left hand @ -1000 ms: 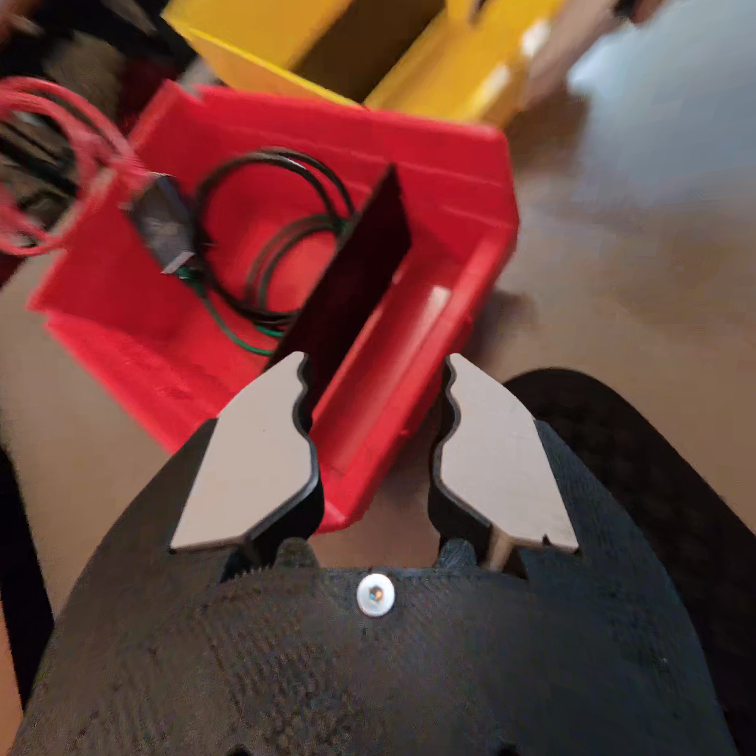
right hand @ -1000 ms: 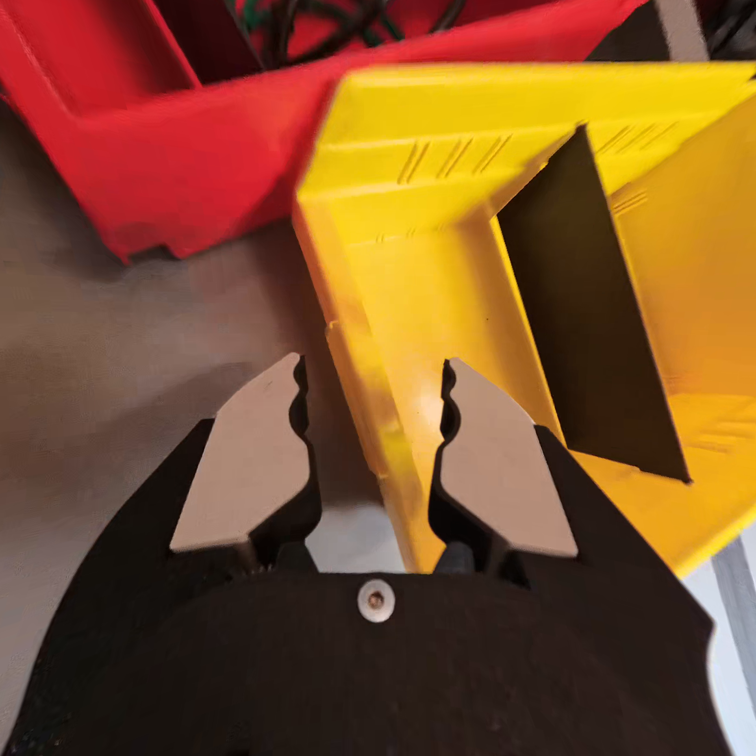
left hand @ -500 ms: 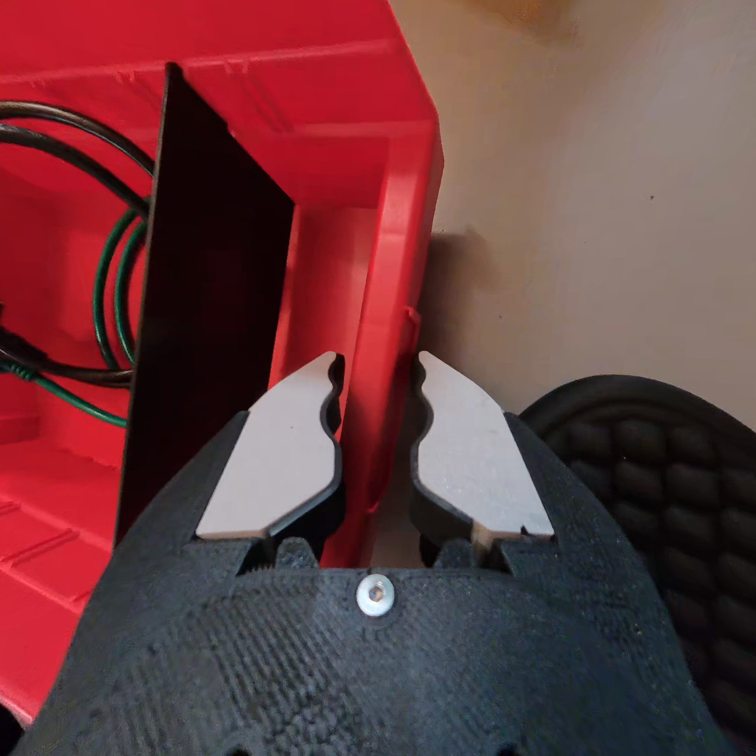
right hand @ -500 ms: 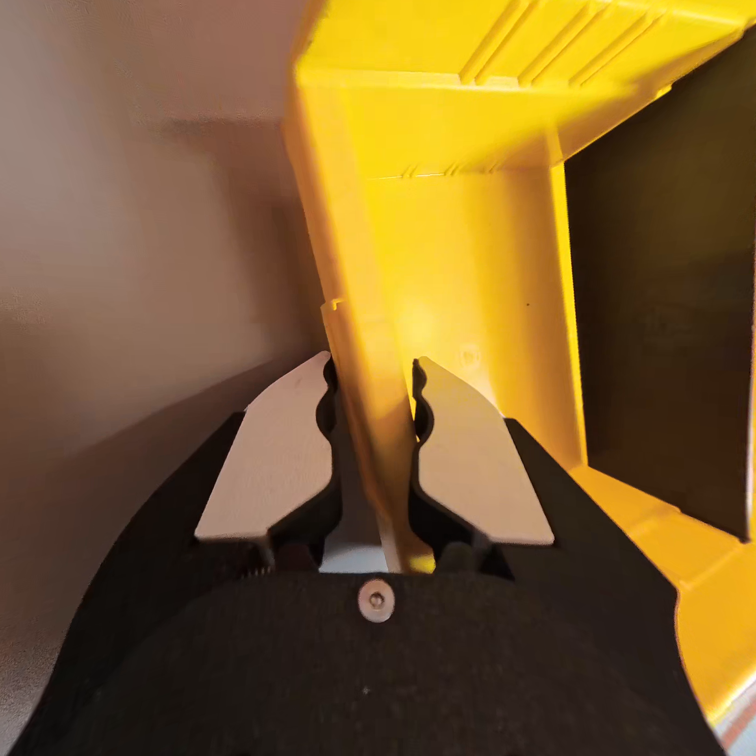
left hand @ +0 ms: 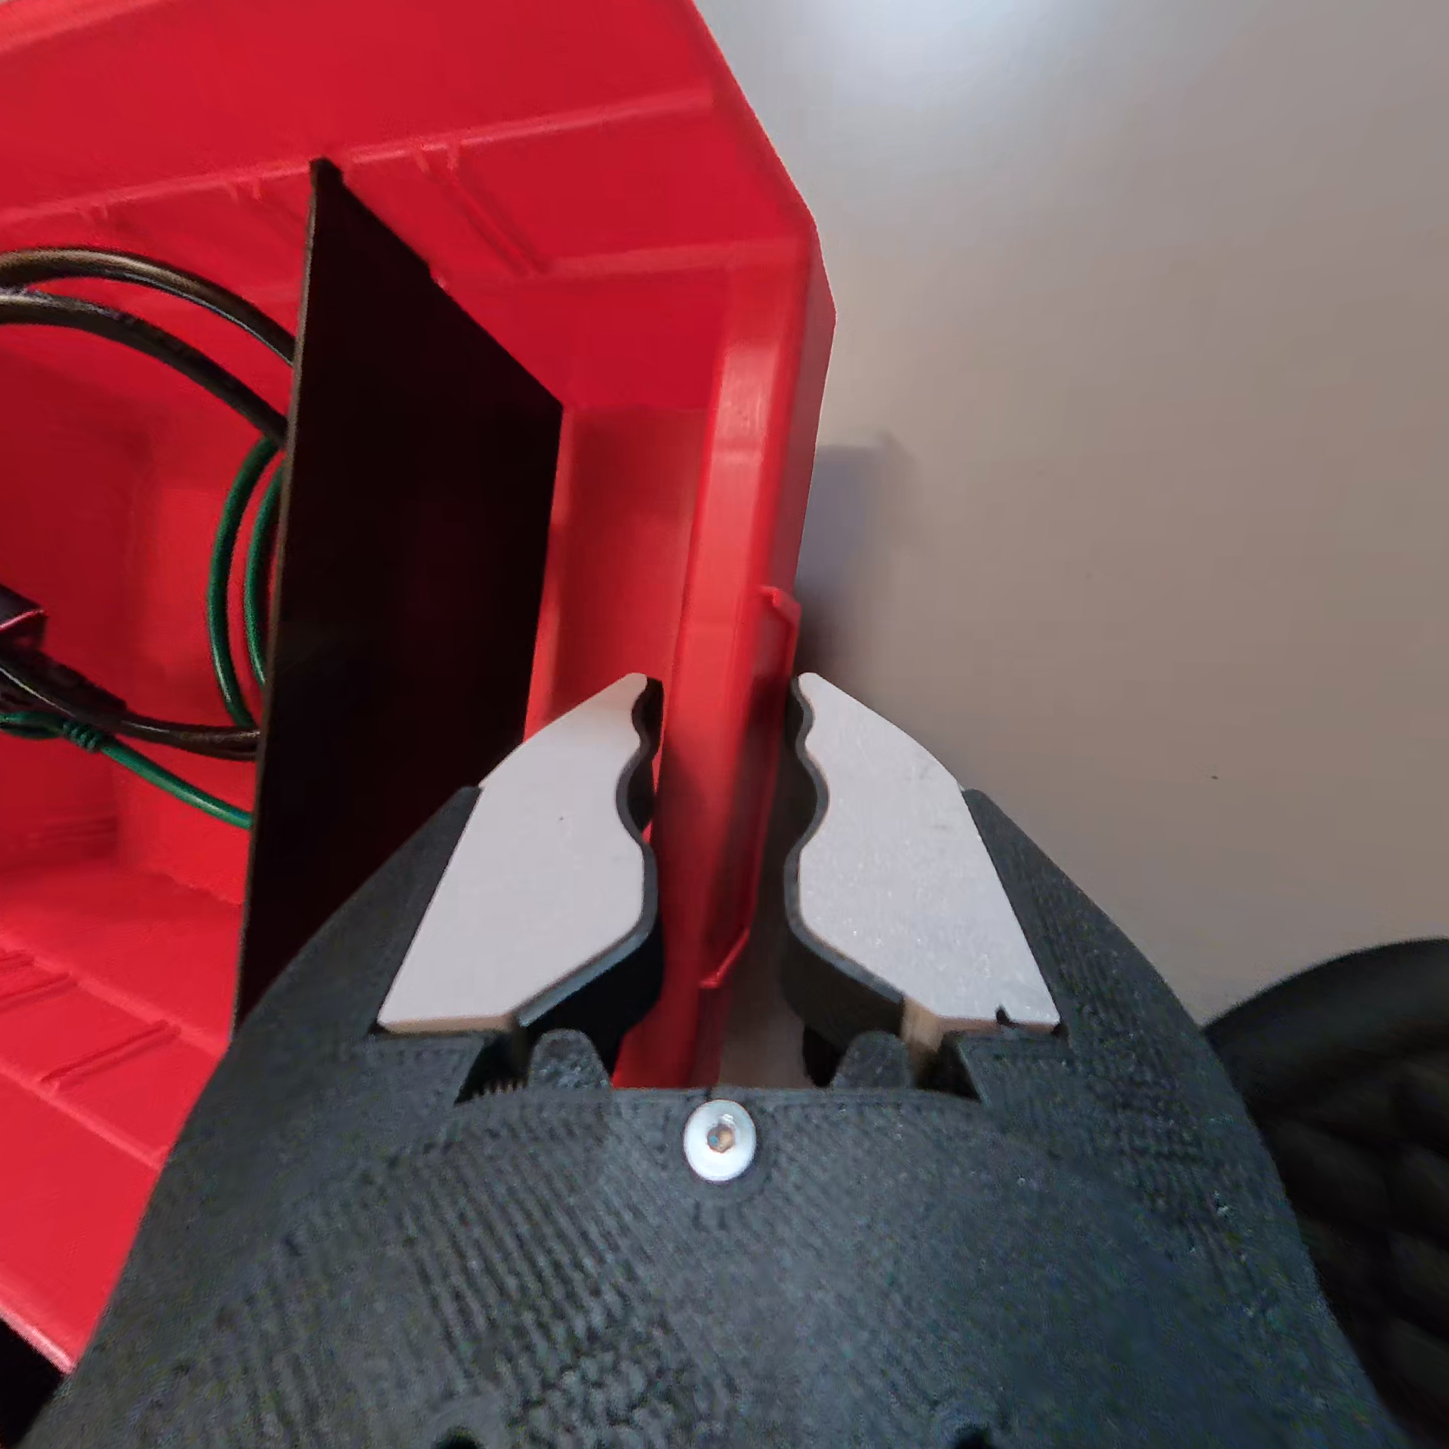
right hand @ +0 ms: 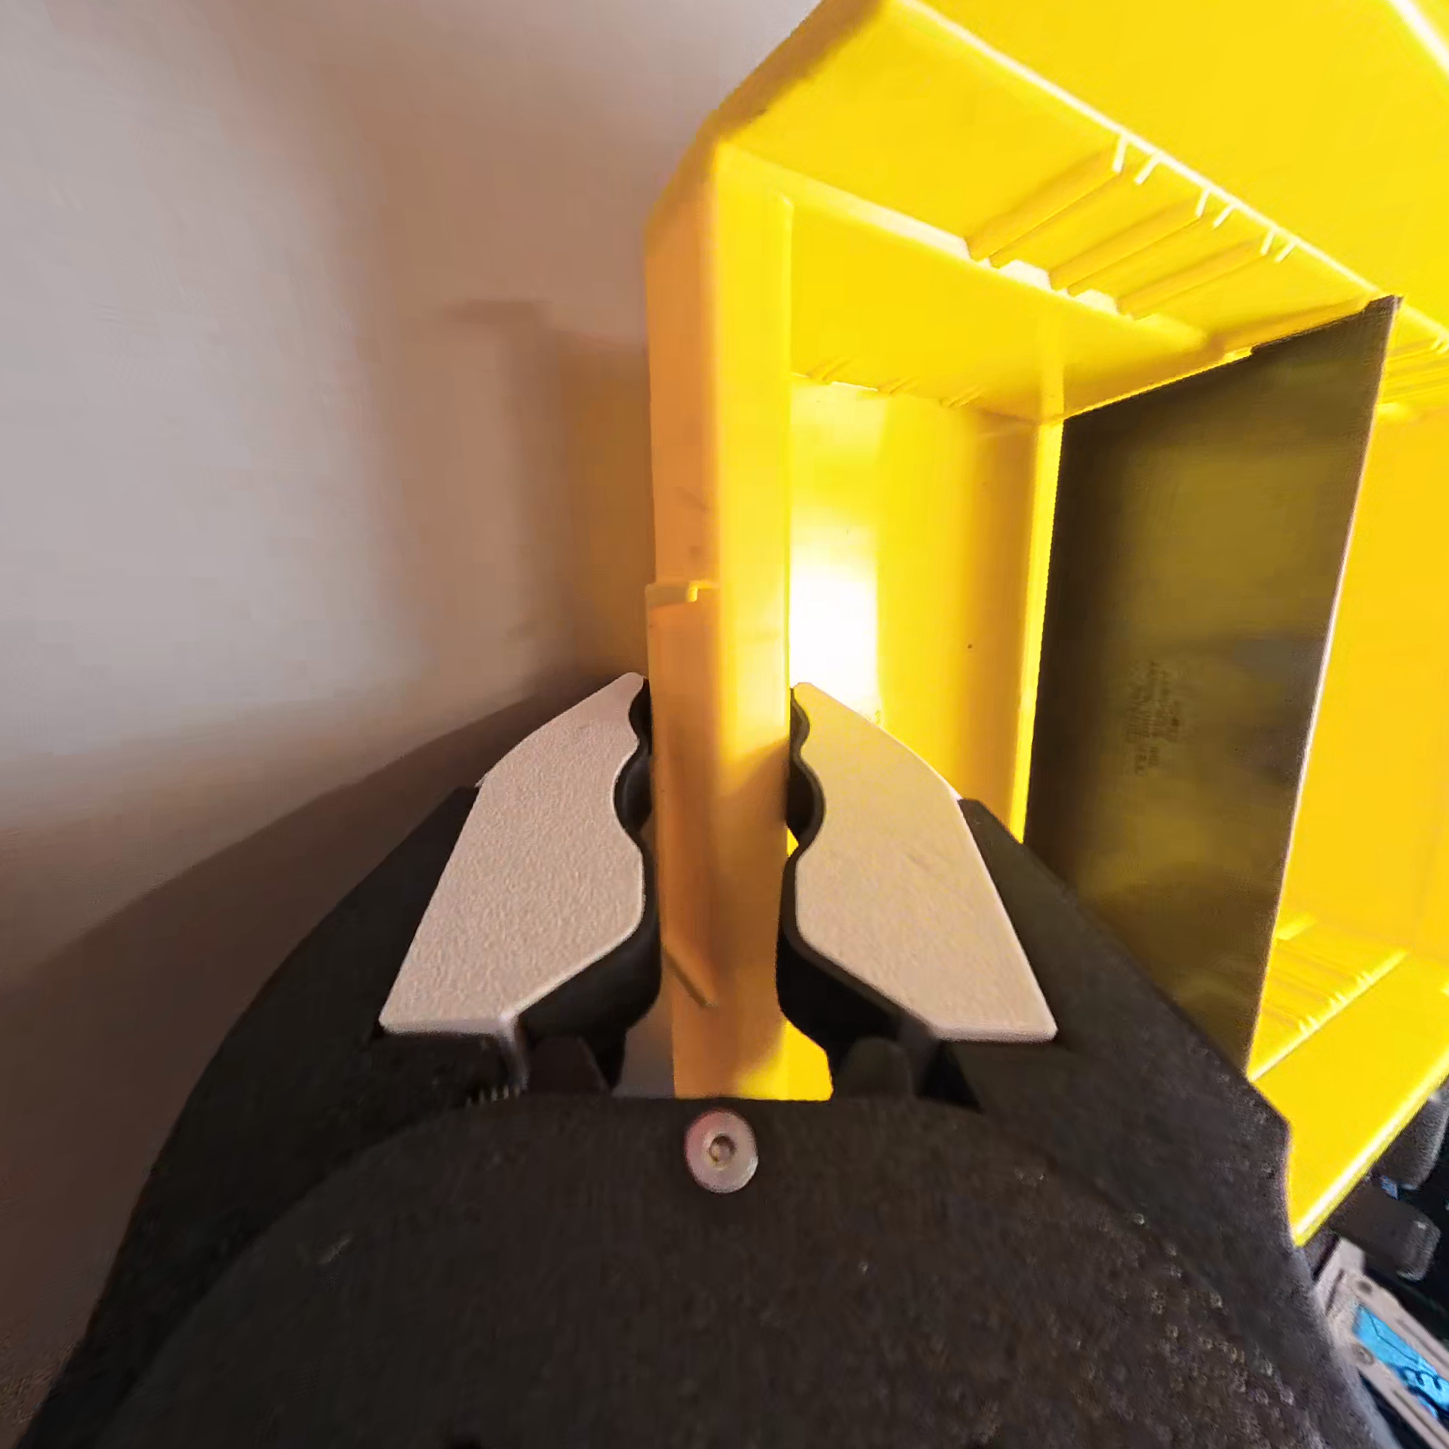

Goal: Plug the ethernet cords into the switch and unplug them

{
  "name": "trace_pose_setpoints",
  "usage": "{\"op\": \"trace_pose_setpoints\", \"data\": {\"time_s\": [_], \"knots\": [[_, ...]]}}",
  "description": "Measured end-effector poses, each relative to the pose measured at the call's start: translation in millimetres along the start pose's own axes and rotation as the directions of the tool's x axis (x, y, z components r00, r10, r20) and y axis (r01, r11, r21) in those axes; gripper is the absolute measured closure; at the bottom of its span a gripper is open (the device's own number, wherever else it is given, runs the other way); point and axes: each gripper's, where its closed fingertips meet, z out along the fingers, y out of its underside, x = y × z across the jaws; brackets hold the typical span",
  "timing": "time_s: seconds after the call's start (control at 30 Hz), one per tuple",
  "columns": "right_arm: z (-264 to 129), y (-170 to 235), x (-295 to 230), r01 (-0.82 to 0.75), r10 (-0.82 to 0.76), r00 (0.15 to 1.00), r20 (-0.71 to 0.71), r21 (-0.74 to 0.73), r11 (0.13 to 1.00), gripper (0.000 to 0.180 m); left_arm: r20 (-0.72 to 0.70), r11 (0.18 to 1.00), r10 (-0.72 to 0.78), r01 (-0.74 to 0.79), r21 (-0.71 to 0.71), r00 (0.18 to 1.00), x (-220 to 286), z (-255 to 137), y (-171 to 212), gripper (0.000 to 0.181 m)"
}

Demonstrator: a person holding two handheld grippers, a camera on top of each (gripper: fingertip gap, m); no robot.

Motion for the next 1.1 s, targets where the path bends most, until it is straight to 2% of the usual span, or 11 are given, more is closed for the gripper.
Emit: {"op": "trace_pose_setpoints", "data": {"time_s": [0.13, 0.23, 0.3, 0.4, 0.47, 0.53, 0.63, 0.83, 0.9, 1.0, 1.1], "knots": [[8, 2, 17, 0.022, -0.022, 1.0, -0.011, 0.009, 1.0, 0.149, 0.006, 1.0, -0.002, 0.002, 0.001, 1.0, -16, 10, -5, 0.15], [6, -2, 25, -0.028, 0.028, 0.997, -0.067, 0.007, 1.0, 0.134, 0.023, 0.999, -0.03, 0.029, 0.025, 0.999, -26, 15, -9, 0.148], [-11, -25, 22, -0.13, 0.14, 0.989, -0.057, 0.147, 0.98, 0.129, -0.009, 0.99, -0.101, 0.101, 0.098, 0.995, -25, 11, -18, 0.138], [-48, -67, 10, -0.258, 0.282, 0.959, 0.008, 0.429, 0.866, 0.129, -0.033, 0.94, -0.215, 0.216, 0.266, 0.976, -36, -15, -43, 0.134], [-67, -88, 1, -0.318, 0.342, 0.937, 0.069, 0.568, 0.759, 0.131, 0.028, 0.899, -0.292, 0.264, 0.348, 0.956, -63, -36, -54, 0.133], [-73, -101, -6, -0.34, 0.369, 0.925, 0.095, 0.64, 0.689, 0.131, 0.099, 0.865, -0.389, 0.326, 0.381, 0.916, -99, -52, -58, 0.134], [-71, -110, -10, -0.343, 0.388, 0.917, 0.096, 0.688, 0.64, 0.132, 0.181, 0.817, -0.533, 0.448, 0.364, 0.826, -159, -57, -52, 0.135], [-64, -106, -11, -0.38, 0.419, 0.898, 0.131, 0.712, 0.591, 0.134, 0.255, 0.723, -0.69, 0.64, 0.259, 0.677, -247, -12, -28, 0.133], [-64, -103, -10, -0.4, 0.43, 0.89, 0.153, 0.714, 0.574, 0.135, 0.215, 0.674, -0.739, 0.704, 0.224, 0.639, -257, 12, -25, 0.126], [-66, -100, -9, -0.424, 0.442, 0.879, 0.18, 0.719, 0.551, 0.136, 0.178, 0.601, -0.797, 0.787, 0.138, 0.577, -265, 45, -13, 0.104], [-66, -100, -9, -0.443, 0.445, 0.872, 0.205, 0.718, 0.536, 0.137, 0.119, 0.53, -0.847, 0.84, 0.119, 0.518, -272, 63, -7, 0.098]]}}
